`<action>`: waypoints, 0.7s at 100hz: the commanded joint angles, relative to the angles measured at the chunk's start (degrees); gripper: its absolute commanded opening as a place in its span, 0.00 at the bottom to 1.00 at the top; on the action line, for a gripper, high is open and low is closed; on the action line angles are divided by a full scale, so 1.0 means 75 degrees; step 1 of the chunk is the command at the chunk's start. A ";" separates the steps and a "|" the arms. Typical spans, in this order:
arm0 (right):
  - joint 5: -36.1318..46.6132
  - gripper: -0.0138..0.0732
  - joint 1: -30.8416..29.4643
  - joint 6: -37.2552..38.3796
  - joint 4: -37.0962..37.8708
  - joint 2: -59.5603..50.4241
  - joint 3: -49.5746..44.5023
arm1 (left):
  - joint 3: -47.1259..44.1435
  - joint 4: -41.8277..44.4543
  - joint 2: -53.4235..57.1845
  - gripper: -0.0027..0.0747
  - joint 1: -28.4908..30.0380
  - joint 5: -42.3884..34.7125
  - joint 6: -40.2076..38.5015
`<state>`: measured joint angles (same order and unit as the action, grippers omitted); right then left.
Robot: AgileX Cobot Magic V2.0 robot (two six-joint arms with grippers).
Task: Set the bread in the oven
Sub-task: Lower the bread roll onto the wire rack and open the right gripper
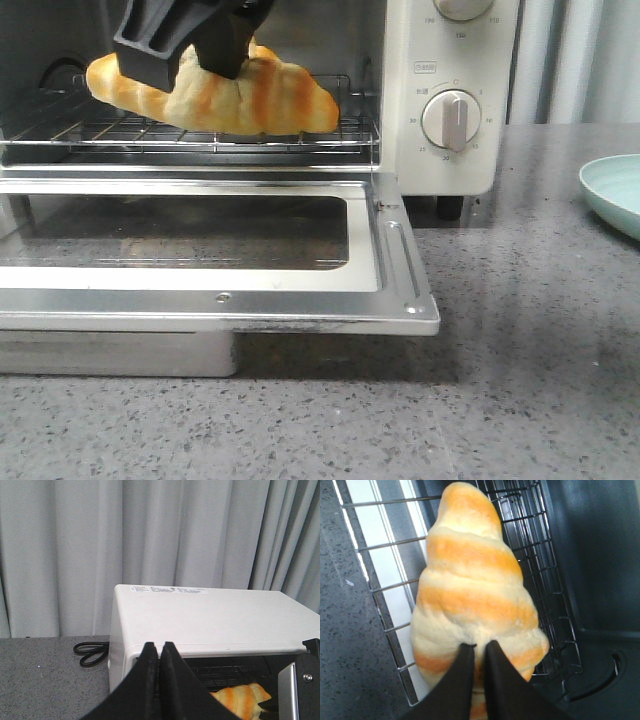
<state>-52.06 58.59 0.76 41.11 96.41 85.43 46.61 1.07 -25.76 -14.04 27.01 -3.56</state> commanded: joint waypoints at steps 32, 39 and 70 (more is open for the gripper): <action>-0.0057 0.60 -0.0098 0.0276 0.0793 -0.0304 0.0276 | 0.0210 -0.0142 -0.0049 0.01 0.0036 -0.0431 -0.0030; -0.0002 0.60 -0.0098 0.0324 0.0857 -0.0304 0.0288 | 0.0210 0.0008 -0.0049 0.01 0.0036 -0.0431 -0.0030; -0.0005 0.60 0.0188 0.0414 0.0857 -0.0527 0.0421 | 0.0210 0.0061 -0.0049 0.01 0.0036 -0.0431 -0.0030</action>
<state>-52.69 59.30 3.34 44.45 95.87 86.00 46.61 1.54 -25.76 -14.04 28.10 -3.56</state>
